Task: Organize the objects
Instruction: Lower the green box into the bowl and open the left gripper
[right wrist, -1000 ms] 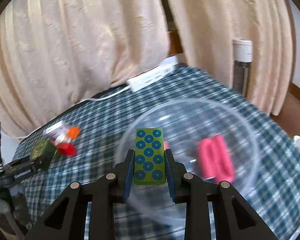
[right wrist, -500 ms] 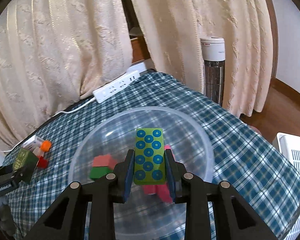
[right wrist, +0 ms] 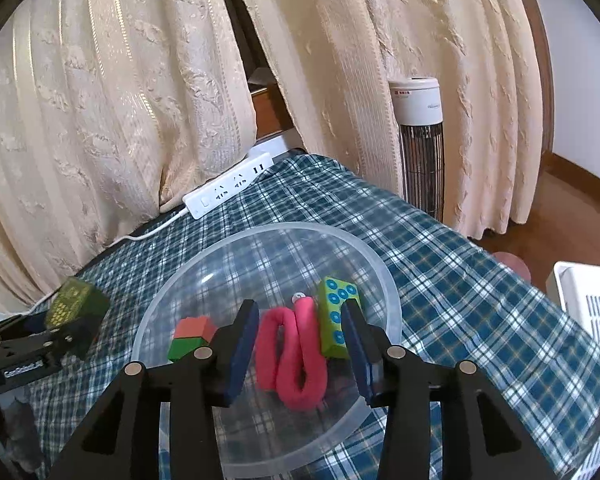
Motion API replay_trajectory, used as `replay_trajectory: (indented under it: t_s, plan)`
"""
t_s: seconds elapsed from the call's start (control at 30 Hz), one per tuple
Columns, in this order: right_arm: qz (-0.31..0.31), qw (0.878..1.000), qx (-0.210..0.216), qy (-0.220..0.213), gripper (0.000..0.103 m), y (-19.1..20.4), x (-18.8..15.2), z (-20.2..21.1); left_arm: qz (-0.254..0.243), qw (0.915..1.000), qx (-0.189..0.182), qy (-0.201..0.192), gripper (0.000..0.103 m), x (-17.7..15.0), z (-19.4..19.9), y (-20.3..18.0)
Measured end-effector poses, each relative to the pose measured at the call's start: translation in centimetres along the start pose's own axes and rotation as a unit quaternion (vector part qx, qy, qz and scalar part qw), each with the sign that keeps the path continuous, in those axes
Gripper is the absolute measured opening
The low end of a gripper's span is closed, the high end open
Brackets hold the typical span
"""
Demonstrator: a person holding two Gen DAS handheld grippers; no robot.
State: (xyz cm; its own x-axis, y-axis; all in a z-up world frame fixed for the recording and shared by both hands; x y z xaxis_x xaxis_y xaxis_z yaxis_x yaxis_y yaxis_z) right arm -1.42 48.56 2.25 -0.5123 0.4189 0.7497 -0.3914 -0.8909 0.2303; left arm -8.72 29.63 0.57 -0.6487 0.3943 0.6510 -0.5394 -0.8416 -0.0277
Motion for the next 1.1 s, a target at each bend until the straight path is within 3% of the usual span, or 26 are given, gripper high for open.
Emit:
replay_trajectory:
  t_s: [0.47, 0.8, 1.1]
  plan:
    - [-0.007, 0.998, -0.036, -0.048, 0.051, -1.1, 0.2, 0.9, -0.033, 0.9988, -0.035, -0.001, 0.07, 3.7, -3.5, -5.4]
    - [-0.028, 0.998, -0.042, -0.044, 0.051, -2.5, 0.5, 0.3, -0.057, 0.9962, -0.065, -0.004, 0.072, 5.7, -6.6, -9.3]
    - [-0.024, 0.998, -0.049, -0.044, 0.051, -2.4, 0.5, 0.2, -0.042, 0.997, -0.064, 0.007, 0.072, 4.9, -7.3, -8.3]
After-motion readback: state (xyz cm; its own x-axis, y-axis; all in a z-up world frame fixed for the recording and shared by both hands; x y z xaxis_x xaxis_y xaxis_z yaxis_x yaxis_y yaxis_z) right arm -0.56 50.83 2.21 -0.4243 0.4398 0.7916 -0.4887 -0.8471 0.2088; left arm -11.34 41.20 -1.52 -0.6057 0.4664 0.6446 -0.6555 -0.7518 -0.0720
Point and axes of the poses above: each gripper's, at about its wrist camera, not at the fingertips, and z roughly against the way its jaws point, y to its left, x to its top, the point moved 10 cm from there along -z, roughly the way its jaws point, and after that the axes turned 7 degrees about -x, right-handed, at the moved point
